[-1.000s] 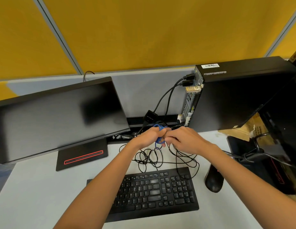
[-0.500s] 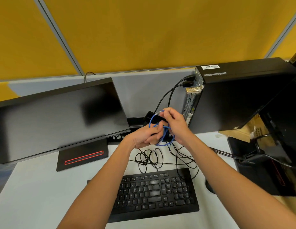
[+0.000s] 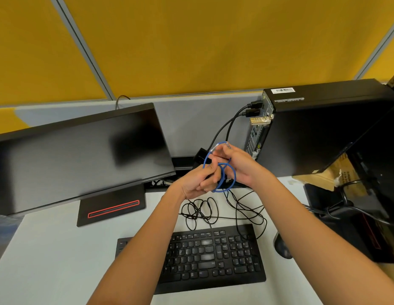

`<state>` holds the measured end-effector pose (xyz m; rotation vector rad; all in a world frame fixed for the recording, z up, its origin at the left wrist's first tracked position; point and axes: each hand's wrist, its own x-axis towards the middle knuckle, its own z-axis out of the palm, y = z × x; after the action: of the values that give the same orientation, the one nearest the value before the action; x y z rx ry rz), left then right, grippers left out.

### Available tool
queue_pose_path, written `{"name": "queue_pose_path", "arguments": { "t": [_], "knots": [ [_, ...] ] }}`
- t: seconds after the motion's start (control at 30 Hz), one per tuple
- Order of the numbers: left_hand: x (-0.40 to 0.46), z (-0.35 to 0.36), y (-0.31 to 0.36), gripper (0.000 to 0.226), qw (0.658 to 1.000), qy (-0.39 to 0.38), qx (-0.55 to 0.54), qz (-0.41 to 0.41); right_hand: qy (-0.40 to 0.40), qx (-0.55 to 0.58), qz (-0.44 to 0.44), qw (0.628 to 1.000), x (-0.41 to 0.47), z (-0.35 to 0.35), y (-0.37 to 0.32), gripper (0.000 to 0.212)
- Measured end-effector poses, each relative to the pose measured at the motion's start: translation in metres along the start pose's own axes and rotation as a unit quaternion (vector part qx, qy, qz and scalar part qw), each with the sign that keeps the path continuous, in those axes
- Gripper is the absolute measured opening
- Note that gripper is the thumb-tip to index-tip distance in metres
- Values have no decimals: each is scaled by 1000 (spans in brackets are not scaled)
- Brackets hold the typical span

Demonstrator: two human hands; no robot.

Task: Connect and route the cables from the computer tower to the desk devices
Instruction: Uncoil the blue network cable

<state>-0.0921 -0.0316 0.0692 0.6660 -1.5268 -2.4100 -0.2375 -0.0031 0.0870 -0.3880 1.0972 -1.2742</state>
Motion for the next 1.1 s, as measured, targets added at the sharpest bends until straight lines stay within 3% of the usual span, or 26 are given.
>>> {"name": "queue_pose_path", "arguments": {
  "t": [0.1,0.2,0.33,0.4,0.53,0.67,0.77,0.83,0.93,1.0,1.03,1.1],
  "knots": [
    [0,6,0,48,998,40,39,5,-5,126,11,992,-5,-8,-2,28],
    [3,15,-2,41,981,168,97,5,38,184,28,982,-6,-18,2,25],
    [17,20,-15,32,903,410,91,89,70,209,79,972,-9,-25,8,24],
    [22,18,-19,37,871,462,129,108,64,220,97,969,-10,-25,10,23],
    [29,15,-19,54,861,410,298,51,83,238,97,963,-7,-26,9,28],
    [26,5,-9,58,908,282,309,5,121,259,95,953,-6,-28,10,31],
    [23,0,-2,51,918,174,350,-64,148,340,86,925,-4,-27,11,30],
    [22,1,0,40,925,156,336,-81,159,363,83,914,-4,-28,11,31],
    [23,1,-5,42,931,196,301,-65,132,253,90,954,-6,-32,12,26],
    [23,-1,-12,43,925,262,273,-31,136,9,66,988,-12,-27,10,13],
    [23,-4,-15,43,918,305,254,-16,150,-129,14,980,-16,-25,10,7],
    [25,-10,-16,42,901,370,226,-3,145,-346,-156,914,-22,-24,12,30]
  ]
}}
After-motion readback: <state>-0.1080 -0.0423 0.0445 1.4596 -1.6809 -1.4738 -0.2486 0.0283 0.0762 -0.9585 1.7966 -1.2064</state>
